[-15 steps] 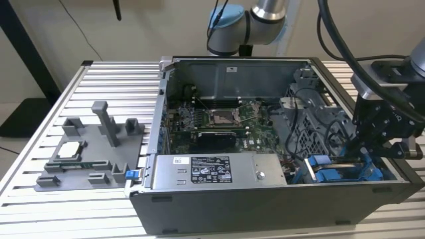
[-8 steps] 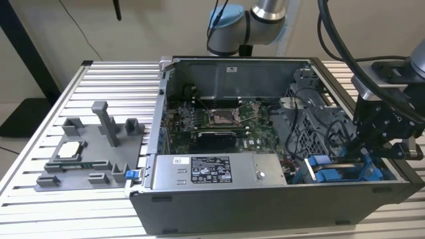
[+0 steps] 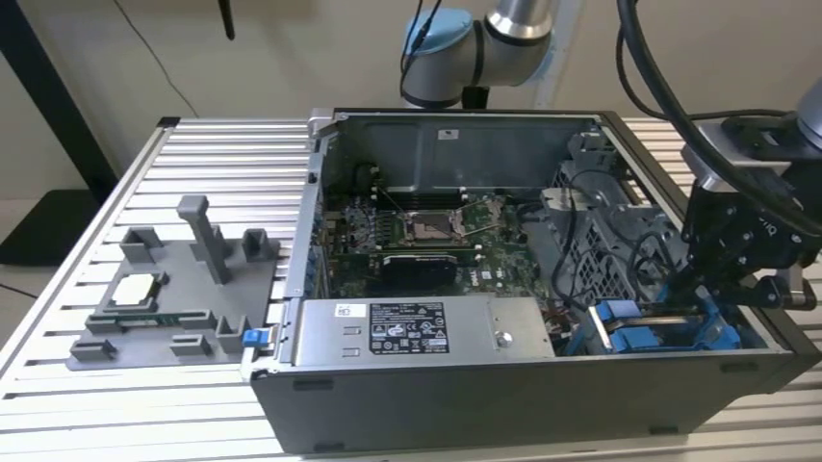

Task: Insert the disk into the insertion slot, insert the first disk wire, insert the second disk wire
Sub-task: 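Insert the first disk wire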

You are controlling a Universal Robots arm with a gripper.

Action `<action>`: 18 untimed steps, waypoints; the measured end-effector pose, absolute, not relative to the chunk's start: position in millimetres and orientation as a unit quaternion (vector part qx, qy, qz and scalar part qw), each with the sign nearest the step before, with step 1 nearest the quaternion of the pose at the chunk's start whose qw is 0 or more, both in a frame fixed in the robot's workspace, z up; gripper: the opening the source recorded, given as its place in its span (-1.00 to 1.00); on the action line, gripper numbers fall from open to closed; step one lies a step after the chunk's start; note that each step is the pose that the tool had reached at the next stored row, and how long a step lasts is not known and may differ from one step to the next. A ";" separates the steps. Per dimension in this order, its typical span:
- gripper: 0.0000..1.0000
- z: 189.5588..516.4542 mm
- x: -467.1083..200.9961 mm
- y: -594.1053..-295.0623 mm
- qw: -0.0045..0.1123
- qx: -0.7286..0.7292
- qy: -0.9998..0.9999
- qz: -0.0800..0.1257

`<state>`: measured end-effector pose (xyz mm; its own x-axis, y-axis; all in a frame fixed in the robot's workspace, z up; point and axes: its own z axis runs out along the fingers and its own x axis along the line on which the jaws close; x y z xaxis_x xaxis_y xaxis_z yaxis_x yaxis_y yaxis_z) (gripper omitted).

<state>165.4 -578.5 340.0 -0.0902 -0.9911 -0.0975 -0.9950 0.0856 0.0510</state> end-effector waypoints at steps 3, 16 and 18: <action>-1.00 340.2 166.9 -578.8 0.016 -0.674 0.737 0.054; -1.00 340.1 169.7 -579.4 0.015 -0.675 0.736 0.055; -1.00 340.1 169.7 -579.5 0.015 -0.676 0.735 0.055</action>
